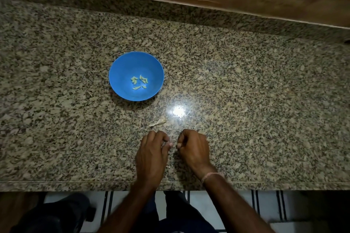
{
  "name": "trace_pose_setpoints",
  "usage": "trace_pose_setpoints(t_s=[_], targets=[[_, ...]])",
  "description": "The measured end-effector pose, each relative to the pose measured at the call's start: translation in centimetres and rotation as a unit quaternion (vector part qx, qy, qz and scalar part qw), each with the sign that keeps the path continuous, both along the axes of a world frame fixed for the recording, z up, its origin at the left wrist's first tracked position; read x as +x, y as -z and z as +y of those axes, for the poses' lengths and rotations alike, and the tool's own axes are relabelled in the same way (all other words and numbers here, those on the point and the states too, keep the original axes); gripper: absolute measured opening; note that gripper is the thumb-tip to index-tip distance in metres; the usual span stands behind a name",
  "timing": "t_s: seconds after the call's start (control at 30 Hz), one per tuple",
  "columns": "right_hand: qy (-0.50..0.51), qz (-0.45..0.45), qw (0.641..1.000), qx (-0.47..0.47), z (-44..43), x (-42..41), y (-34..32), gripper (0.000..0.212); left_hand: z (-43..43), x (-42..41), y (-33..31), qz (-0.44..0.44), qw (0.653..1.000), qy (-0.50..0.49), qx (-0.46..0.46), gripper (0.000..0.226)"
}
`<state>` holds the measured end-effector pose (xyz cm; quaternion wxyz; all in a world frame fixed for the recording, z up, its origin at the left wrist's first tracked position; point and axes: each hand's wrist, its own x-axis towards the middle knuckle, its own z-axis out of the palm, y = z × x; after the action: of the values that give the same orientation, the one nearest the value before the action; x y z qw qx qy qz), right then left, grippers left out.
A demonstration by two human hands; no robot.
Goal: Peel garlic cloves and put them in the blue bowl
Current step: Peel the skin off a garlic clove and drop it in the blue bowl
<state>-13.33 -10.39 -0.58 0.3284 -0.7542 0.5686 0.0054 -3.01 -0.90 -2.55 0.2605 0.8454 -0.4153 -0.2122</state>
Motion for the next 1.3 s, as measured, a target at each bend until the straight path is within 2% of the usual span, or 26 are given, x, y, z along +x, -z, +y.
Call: trace_pose_setpoints(t_s=[0.07, 0.1, 0.13, 0.17, 0.23, 0.27, 0.3, 0.37, 0.43, 0.53, 0.63, 0.73, 0.8, 0.87, 0.97, 1.0, 1.03, 1.1, 1.13, 1.2, 1.27, 1.3], targets=[[-0.008, 0.010, 1.000, -0.020, 0.3, 0.0, 0.0, 0.023, -0.1, 0.1, -0.2, 0.015, 1.000, -0.005, 0.010, 0.013], [0.003, -0.013, 1.000, -0.005, 0.4, -0.3, 0.1, 0.020, -0.2, 0.1, -0.2, 0.024, 1.000, -0.008, 0.014, 0.011], [0.046, -0.073, 0.995, 0.046, 0.6, -0.7, 0.1, 0.017, -0.3, 0.1, -0.3, 0.045, 0.999, -0.011, 0.017, 0.009], [0.113, -0.156, 0.972, 0.132, 0.7, -0.9, -0.2, 0.013, -0.5, 0.1, -0.5, 0.084, 0.996, -0.022, 0.011, 0.007], [0.244, -0.306, 0.868, 0.306, 1.2, -1.0, -1.2, 0.005, -0.8, 0.2, -0.9, 0.203, 0.976, -0.071, -0.013, 0.013], [0.282, -0.343, 0.824, 0.351, 1.4, -0.9, -1.5, 0.003, -0.9, 0.3, -1.1, 0.259, 0.961, -0.094, -0.024, 0.018], [0.309, -0.361, 0.798, 0.372, 1.6, -0.7, -1.7, 0.003, -0.9, 0.3, -1.3, 0.300, 0.947, -0.111, -0.034, 0.025], [0.335, -0.376, 0.777, 0.377, 1.6, -0.6, -1.9, 0.006, -0.7, 0.4, -1.6, 0.349, 0.927, -0.123, -0.055, 0.035], [0.327, -0.383, 0.776, 0.379, 1.3, -0.6, -2.0, 0.010, -0.6, 0.3, -2.1, 0.362, 0.922, -0.117, -0.065, 0.032], [0.305, -0.385, 0.773, 0.401, 1.0, -0.9, -1.9, 0.012, -0.8, 0.5, -2.7, 0.342, 0.936, -0.069, -0.053, 0.026], [0.278, -0.376, 0.778, 0.421, 0.5, -1.2, -2.3, 0.009, -0.9, 0.2, -3.2, 0.325, 0.944, -0.027, -0.048, 0.029], [0.228, -0.355, 0.809, 0.409, 0.2, -1.5, -2.2, 0.026, -1.3, -0.6, -3.5, 0.316, 0.948, -0.026, -0.027, 0.029], [0.218, -0.350, 0.828, 0.380, 0.4, -1.4, -2.1, 0.028, -1.7, -1.2, -3.6, 0.309, 0.950, -0.055, -0.012, 0.028], [0.235, -0.363, 0.822, 0.370, 0.9, -1.3, -1.8, 0.026, -2.1, -1.6, -3.7, 0.284, 0.956, -0.074, -0.006, 0.026], [0.269, -0.392, 0.781, 0.406, 1.2, -1.5, -1.6, 0.026, -2.2, -2.1, -3.7, 0.234, 0.970, -0.064, -0.009, 0.028], [0.262, -0.384, 0.792, 0.394, 1.2, -1.6, -1.5, 0.027, -2.2, -2.3, -3.6, 0.237, 0.969, -0.065, -0.003, 0.027], [0.237, -0.361, 0.830, 0.354, 1.1, -1.7, -1.4, 0.027, -2.1, -2.5, -3.6, 0.260, 0.962, -0.077, 0.000, 0.023], [0.132, -0.278, 0.932, 0.192, 0.7, -2.0, -1.1, 0.027, -2.3, -3.1, -3.9, 0.363, 0.921, -0.139, 0.005, 0.019], [0.084, -0.255, 0.956, 0.117, 0.6, -2.1, -1.1, 0.027, -2.5, -3.3, -4.2, 0.412, 0.896, -0.164, 0.004, 0.024], [0.014, -0.258, 0.966, 0.024, 0.3, -2.4, -0.9, 0.026, -3.0, -3.3, -4.8, 0.490, 0.851, -0.188, 0.008, 0.023], [-0.046, -0.250, 0.967, -0.029, -0.1, -2.8, -0.6, 0.024, -3.3, -3.0, -5.0, 0.557, 0.802, -0.215, 0.011, 0.023], [-0.068, -0.247, 0.966, -0.046, -0.1, -3.0, -0.5, 0.023, -3.2, -2.9, -4.9, 0.567, 0.793, -0.223, 0.016, 0.023]])
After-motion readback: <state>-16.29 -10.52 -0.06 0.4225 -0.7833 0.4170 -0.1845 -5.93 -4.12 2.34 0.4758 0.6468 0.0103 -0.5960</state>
